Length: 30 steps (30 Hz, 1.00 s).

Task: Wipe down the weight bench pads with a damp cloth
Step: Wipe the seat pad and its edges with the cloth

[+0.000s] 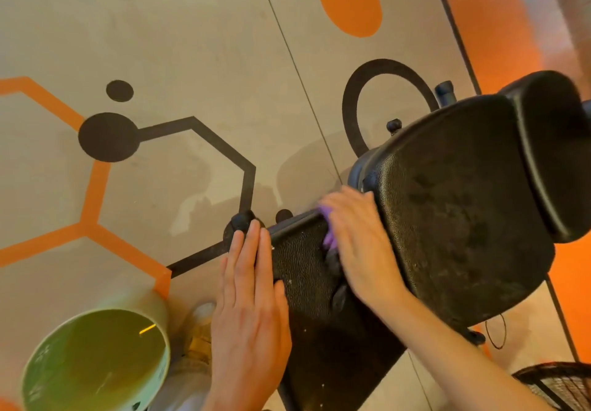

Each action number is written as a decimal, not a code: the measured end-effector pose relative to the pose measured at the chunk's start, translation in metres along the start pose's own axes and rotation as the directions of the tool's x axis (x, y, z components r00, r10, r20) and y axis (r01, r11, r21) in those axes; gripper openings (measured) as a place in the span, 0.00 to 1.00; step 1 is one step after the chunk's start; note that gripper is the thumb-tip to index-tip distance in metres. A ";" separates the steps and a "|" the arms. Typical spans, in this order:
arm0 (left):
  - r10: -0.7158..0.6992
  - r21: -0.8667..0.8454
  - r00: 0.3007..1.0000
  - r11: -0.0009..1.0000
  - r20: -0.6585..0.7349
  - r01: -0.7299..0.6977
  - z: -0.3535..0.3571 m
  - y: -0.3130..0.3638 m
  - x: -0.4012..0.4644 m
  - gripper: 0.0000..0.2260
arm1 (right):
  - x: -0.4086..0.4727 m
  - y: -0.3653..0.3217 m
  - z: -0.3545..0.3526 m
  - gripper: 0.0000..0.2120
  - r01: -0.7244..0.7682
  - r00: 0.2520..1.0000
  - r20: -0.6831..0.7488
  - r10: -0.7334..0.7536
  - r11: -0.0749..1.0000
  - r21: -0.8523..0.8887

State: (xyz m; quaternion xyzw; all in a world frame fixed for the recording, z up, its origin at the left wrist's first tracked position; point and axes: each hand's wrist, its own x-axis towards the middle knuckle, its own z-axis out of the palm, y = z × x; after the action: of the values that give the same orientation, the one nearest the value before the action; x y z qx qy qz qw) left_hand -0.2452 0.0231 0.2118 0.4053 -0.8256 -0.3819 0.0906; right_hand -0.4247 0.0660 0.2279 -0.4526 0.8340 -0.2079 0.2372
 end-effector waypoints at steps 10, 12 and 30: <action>-0.008 -0.114 0.999 0.993 0.033 0.011 -0.010 -0.006 -0.001 0.28 | 0.018 -0.021 -0.003 0.18 0.114 0.981 0.181 -0.075 0.970 -0.216; -0.062 -0.185 0.997 0.980 0.037 0.067 -0.015 -0.014 -0.003 0.28 | 0.028 -0.002 -0.017 0.19 -0.137 0.990 -0.006 0.138 0.973 -0.186; -0.107 -0.416 0.972 0.890 0.207 0.187 -0.030 -0.019 -0.003 0.24 | -0.043 -0.065 0.032 0.20 -0.132 0.990 -0.064 0.129 0.991 -0.035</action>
State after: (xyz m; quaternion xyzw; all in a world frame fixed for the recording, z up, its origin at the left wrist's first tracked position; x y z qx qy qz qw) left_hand -0.2182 0.0014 0.2200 0.4008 -0.6917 -0.5961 0.0748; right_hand -0.3429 0.0661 0.2475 -0.3950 0.8727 -0.1895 0.2155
